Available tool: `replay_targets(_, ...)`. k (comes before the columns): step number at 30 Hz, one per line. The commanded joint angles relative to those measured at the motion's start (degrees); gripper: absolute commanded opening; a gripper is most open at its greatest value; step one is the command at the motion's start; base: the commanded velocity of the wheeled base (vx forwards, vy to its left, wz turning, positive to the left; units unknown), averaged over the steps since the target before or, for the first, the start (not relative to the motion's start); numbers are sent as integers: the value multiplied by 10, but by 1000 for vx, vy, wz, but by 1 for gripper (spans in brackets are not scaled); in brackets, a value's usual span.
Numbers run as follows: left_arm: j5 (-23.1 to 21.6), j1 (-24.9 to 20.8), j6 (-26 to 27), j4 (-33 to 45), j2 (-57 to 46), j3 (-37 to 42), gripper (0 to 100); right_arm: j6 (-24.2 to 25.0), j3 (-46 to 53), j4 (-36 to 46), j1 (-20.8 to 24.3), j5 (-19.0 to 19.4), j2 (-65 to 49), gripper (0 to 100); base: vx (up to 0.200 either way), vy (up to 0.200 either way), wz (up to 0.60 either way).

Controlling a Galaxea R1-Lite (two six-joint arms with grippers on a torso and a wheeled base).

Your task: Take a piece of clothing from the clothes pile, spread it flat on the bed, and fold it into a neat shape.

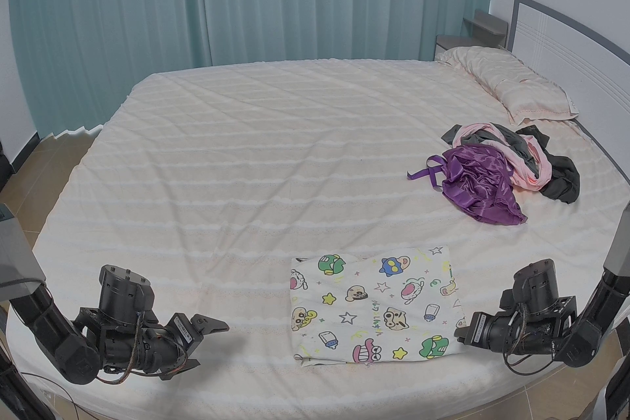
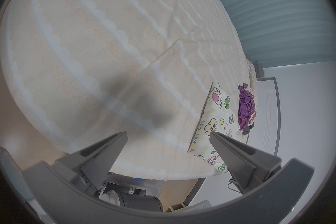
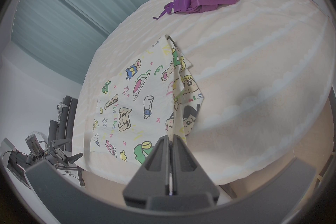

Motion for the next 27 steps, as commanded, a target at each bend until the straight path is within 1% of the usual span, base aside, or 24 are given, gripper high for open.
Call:
replay_targets(1, 0, 0, 0, 0, 1, 1, 100, -1, 12, 0, -3, -1, -21, 0, 0, 0, 0)
replay_targets(5, 0, 0, 0, 0, 1, 1, 100, -5, 15, 0, -7, -1, -18, 0, 0, 0, 0)
replay_targets(9, 0, 0, 0, 0, 1, 1, 100, -21, 15, 0, -10, -2, -14, 0, 0, 0, 0)
replay_targets(10, 0, 0, 0, 0, 1, 1, 100, -22, 15, 0, -11, -3, -14, 100, 0, 0, 0)
replay_targets(16, 0, 0, 0, 0, 1, 0, 100, -33, 7, -1, -37, -3, -24, 100, 0, 0, 0)
replay_targets(20, 0, 0, 0, 0, 1, 0, 100, -33, -34, -1, -48, -2, -19, 100, 0, 0, 0)
replay_targets(21, 0, 0, 0, 0, 1, 0, 100, -32, -65, 0, -53, -1, -11, 100, 0, 0, 0)
replay_targets(22, 0, 0, 0, 0, 1, 0, 100, -32, -71, 0, -53, -1, -9, 100, 0, 0, 0)
replay_targets(25, 0, -1, 0, 0, 2, 0, 100, -32, -151, 6, -53, -2, 33, 100, 0, 0, 0)
replay_targets(27, 0, -1, 0, 0, 2, 0, 100, -32, -203, 29, -54, -2, 59, 100, 0, 0, 0)
